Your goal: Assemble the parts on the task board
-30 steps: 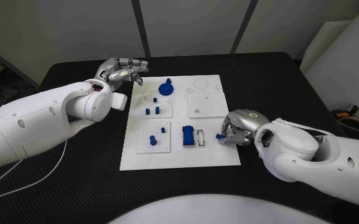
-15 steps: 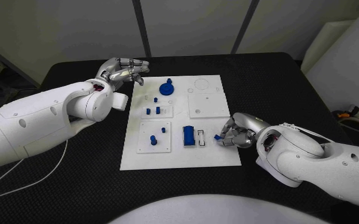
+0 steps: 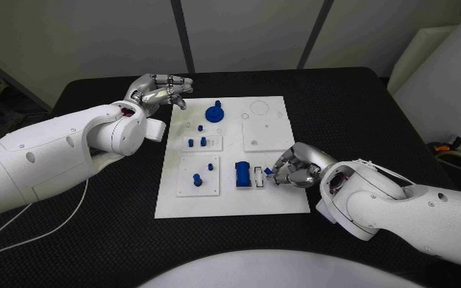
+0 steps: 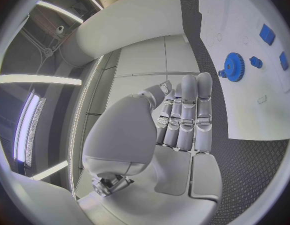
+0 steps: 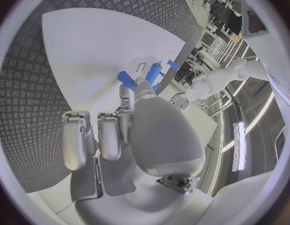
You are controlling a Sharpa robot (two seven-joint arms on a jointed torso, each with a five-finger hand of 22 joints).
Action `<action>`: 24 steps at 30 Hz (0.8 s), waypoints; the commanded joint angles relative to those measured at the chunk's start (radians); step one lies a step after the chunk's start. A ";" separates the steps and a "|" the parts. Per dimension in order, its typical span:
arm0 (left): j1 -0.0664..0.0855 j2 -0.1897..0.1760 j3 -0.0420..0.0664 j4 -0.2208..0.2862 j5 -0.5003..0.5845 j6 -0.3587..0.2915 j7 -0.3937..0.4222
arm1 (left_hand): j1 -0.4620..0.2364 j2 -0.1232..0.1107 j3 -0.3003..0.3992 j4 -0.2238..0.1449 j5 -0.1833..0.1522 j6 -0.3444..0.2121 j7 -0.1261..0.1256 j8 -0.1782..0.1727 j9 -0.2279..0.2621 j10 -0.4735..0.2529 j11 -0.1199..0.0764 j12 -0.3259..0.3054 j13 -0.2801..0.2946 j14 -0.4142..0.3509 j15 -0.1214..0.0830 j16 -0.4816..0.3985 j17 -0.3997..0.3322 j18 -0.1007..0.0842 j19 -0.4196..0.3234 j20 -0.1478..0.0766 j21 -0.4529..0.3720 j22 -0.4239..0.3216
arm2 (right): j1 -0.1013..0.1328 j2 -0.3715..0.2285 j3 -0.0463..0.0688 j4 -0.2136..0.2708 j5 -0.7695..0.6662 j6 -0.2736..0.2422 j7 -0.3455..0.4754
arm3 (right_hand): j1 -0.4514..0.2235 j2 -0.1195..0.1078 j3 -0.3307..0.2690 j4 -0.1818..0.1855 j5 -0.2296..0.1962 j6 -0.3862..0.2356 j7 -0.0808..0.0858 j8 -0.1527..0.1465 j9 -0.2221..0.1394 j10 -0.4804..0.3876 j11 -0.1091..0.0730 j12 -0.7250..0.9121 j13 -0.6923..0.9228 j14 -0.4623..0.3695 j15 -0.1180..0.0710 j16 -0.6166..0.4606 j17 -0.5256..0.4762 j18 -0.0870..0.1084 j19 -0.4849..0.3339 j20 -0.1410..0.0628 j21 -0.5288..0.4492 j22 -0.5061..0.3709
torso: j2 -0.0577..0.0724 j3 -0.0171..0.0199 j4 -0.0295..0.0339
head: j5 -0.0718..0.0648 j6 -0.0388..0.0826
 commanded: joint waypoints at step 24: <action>0.001 0.006 0.001 0.001 -0.004 0.023 0.003 | -0.002 0.005 -0.004 -0.005 -0.001 -0.010 -0.001 0.005 -0.002 -0.012 0.002 0.006 -0.002 -0.010 0.000 0.003 -0.003 -0.018 -0.005 0.000 -0.004 -0.001 | 0.002 0.090 0.002 -0.070 0.057 0.074 -0.020 | -0.184 -0.026 -0.067 0.033 0.100 0.044 -0.011 0.030 0.035 0.022 -0.015 0.006 -0.050 0.085 -0.011 0.007 0.174 -0.015 0.106 -0.010 0.003 0.263 | 0.000 0.0007 -0.0017 | 0.010 -0.005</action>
